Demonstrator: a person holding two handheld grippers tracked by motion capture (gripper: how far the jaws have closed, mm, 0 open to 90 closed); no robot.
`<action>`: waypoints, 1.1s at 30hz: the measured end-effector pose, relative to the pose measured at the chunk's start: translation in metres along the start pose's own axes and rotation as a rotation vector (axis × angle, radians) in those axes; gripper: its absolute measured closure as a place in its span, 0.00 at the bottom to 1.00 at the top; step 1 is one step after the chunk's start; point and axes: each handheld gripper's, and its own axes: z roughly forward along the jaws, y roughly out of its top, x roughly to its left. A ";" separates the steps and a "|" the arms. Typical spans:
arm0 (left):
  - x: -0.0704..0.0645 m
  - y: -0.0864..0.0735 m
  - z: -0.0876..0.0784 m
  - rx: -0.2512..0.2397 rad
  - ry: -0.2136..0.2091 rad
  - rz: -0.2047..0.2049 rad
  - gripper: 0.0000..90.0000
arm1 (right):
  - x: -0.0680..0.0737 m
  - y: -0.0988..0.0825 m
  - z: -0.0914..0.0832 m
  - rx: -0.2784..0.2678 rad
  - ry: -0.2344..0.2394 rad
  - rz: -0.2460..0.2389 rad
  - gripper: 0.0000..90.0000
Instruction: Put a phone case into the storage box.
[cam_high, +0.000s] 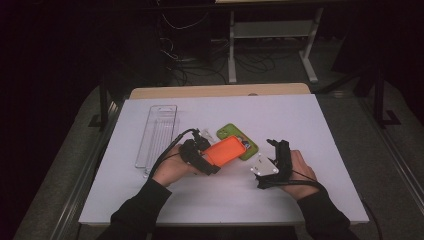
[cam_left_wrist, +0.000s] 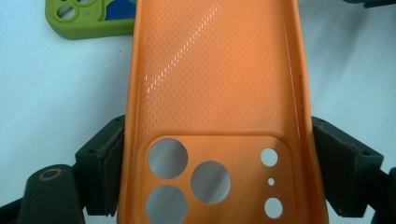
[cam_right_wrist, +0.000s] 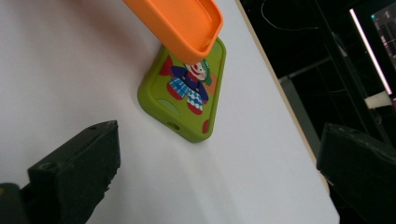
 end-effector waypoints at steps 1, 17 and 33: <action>0.000 0.000 0.000 -0.003 0.000 -0.004 0.18 | 0.001 0.000 0.000 -0.002 -0.009 -0.006 0.00; 0.000 0.000 -0.001 0.000 -0.003 -0.004 0.18 | 0.010 0.007 0.001 -0.002 -0.100 -0.223 0.00; -0.001 0.001 -0.001 -0.006 -0.005 0.001 0.18 | 0.022 0.016 0.005 -0.025 -0.205 -0.412 0.00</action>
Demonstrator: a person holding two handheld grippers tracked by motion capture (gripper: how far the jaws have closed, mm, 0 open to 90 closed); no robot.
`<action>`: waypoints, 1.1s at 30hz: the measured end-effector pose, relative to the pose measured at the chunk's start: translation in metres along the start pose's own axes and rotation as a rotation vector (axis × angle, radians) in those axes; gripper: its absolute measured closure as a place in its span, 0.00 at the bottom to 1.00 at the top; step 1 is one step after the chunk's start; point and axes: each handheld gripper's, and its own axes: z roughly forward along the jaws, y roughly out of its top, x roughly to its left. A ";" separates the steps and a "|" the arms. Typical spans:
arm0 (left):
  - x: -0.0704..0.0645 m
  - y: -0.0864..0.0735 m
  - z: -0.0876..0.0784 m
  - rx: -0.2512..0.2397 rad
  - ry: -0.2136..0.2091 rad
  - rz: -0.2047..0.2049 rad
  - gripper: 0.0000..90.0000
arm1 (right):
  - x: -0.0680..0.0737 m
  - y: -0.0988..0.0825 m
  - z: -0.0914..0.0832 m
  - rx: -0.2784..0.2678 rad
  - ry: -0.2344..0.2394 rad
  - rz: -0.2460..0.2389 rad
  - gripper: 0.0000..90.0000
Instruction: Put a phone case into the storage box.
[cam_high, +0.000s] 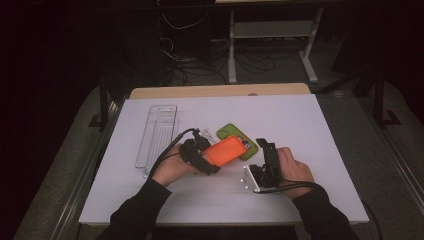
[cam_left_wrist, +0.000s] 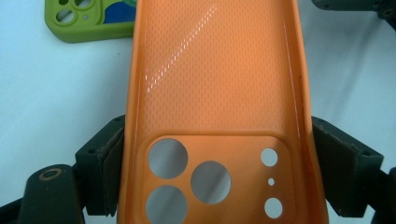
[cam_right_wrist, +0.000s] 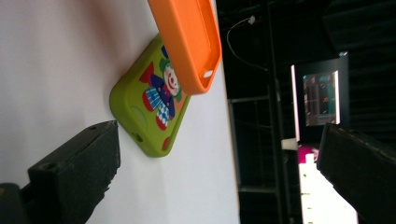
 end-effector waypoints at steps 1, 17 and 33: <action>0.001 0.000 -0.001 0.004 -0.001 0.009 0.18 | 0.001 0.001 0.000 0.000 -0.005 -0.012 0.00; -0.002 0.003 -0.006 0.004 -0.006 0.018 0.18 | 0.012 0.022 0.010 -0.074 -0.108 -0.124 0.08; -0.003 0.003 -0.007 0.001 -0.010 0.029 0.18 | 0.025 0.043 0.021 -0.101 -0.124 -0.203 0.40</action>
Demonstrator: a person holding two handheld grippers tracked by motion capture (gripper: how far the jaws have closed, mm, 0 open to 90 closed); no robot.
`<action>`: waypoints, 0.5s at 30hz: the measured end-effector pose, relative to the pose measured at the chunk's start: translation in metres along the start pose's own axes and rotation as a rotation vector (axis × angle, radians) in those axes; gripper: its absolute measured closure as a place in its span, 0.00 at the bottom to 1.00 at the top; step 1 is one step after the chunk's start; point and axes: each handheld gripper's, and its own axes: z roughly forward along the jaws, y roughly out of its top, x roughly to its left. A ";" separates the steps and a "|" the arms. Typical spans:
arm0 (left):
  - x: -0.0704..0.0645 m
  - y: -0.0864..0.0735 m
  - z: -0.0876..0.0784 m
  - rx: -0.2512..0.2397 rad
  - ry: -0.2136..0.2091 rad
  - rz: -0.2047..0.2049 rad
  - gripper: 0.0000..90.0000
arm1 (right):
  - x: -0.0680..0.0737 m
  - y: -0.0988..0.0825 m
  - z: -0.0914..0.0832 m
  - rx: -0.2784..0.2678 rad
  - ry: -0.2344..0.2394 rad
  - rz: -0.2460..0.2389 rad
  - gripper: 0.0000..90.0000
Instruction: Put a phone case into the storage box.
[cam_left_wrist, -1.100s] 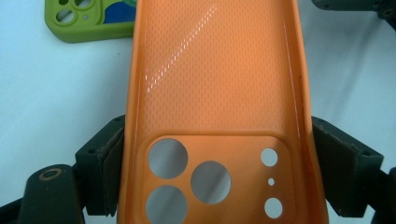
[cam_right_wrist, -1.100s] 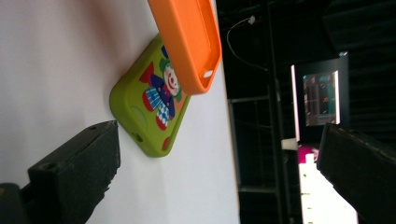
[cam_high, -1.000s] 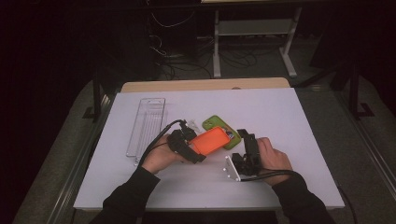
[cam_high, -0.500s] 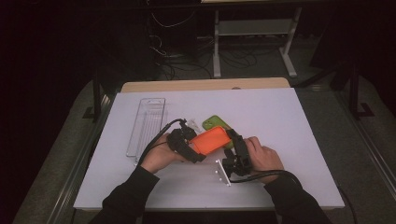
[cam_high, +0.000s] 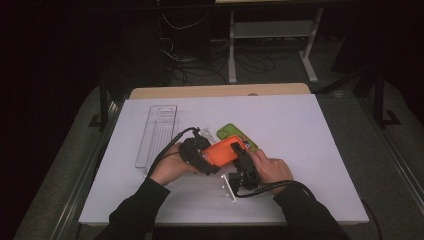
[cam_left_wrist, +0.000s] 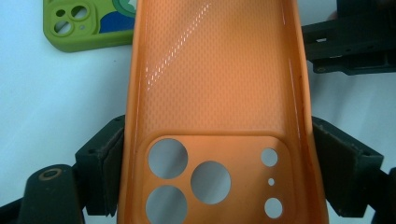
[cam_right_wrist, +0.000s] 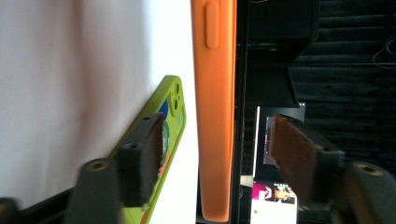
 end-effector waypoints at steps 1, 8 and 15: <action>0.000 0.000 0.000 -0.002 0.000 0.000 0.18 | 0.001 0.001 0.000 -0.004 -0.002 -0.016 0.48; 0.000 0.000 0.000 0.001 -0.002 0.004 0.18 | 0.001 0.003 -0.003 -0.015 -0.007 -0.025 0.71; 0.000 0.000 0.000 -0.005 -0.002 0.006 0.18 | 0.002 0.003 -0.004 -0.016 0.007 -0.038 0.86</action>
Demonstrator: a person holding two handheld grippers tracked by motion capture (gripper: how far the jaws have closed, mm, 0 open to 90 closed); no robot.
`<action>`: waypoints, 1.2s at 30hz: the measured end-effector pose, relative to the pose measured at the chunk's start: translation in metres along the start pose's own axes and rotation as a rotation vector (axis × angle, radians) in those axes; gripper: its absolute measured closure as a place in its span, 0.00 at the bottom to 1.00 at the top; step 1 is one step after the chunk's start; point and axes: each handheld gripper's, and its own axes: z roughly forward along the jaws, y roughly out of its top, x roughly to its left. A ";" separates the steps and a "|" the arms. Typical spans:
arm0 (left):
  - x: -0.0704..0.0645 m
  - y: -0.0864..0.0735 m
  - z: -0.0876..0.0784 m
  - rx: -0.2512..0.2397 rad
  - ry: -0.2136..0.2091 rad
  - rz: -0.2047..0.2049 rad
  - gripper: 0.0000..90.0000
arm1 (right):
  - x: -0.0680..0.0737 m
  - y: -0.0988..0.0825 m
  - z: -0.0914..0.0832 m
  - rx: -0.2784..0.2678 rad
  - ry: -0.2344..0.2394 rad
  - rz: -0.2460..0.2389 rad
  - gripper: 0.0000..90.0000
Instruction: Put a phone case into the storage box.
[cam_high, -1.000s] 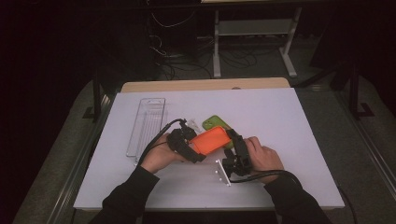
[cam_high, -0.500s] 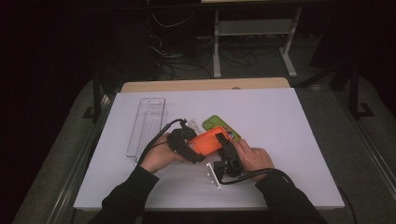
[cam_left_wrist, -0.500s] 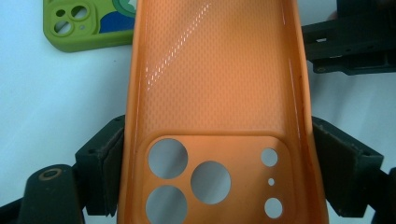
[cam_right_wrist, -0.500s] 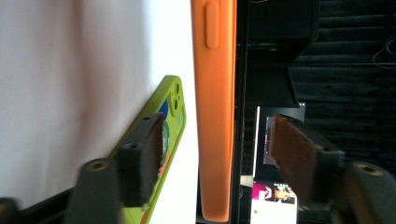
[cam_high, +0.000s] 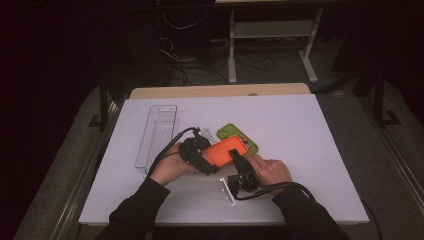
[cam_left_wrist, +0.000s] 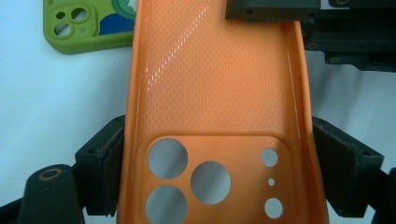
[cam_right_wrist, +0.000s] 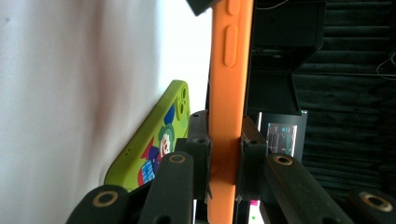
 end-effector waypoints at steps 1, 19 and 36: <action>0.000 0.000 0.000 0.003 0.000 0.004 0.18 | 0.000 0.000 0.000 0.002 0.002 -0.002 0.86; -0.002 -0.002 -0.006 -0.082 -0.017 0.014 0.00 | -0.004 -0.006 0.000 0.035 0.027 0.014 0.87; 0.001 -0.008 -0.009 -0.083 0.003 0.026 0.00 | -0.019 -0.035 -0.003 0.108 0.090 0.250 0.87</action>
